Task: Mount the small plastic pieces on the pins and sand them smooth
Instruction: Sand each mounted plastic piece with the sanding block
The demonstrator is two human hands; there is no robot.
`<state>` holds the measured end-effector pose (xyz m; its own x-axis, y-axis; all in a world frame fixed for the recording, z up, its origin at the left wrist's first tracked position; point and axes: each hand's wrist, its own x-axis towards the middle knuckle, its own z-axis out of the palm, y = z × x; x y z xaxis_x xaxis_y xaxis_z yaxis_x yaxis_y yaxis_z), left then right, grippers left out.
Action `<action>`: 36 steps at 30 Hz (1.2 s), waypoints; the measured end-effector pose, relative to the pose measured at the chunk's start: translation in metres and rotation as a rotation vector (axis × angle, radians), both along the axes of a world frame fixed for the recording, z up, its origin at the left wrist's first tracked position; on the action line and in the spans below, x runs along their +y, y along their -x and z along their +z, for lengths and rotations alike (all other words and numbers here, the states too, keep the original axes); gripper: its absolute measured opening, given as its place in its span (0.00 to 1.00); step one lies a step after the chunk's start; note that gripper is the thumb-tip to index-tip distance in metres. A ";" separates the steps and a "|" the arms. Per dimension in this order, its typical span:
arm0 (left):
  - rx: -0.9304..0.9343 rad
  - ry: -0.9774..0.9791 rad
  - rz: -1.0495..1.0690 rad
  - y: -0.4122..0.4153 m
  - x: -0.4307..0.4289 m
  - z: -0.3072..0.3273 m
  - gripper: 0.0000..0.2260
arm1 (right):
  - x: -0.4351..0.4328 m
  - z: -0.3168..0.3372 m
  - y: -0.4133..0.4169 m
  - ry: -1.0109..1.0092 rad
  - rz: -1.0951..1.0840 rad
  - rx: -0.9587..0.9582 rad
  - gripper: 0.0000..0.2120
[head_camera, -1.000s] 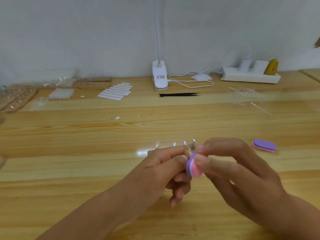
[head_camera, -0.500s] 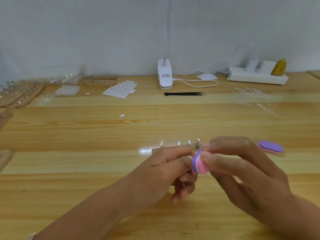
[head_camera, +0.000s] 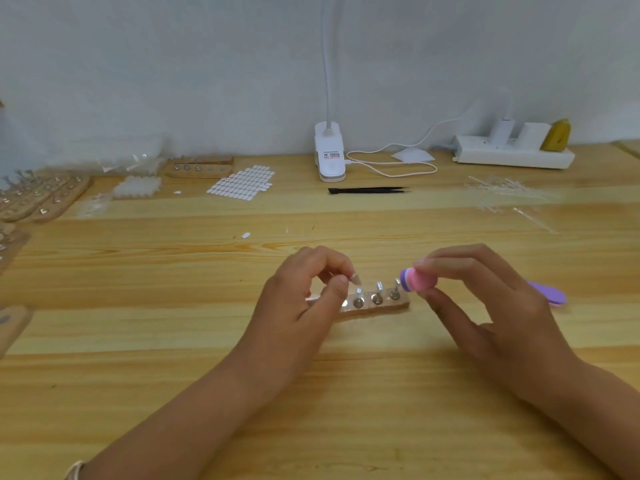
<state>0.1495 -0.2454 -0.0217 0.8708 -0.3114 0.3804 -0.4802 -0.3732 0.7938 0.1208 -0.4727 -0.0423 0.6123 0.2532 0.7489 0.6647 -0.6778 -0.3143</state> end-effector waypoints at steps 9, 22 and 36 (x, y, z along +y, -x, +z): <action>0.091 0.038 0.004 -0.002 0.000 -0.004 0.03 | 0.006 -0.001 0.003 0.023 0.036 -0.008 0.09; 0.147 -0.020 -0.008 -0.010 -0.001 -0.012 0.08 | 0.005 -0.004 0.003 0.041 0.026 0.002 0.10; -0.032 -0.367 0.077 -0.009 -0.004 -0.016 0.06 | 0.008 -0.002 0.004 0.044 0.013 0.006 0.10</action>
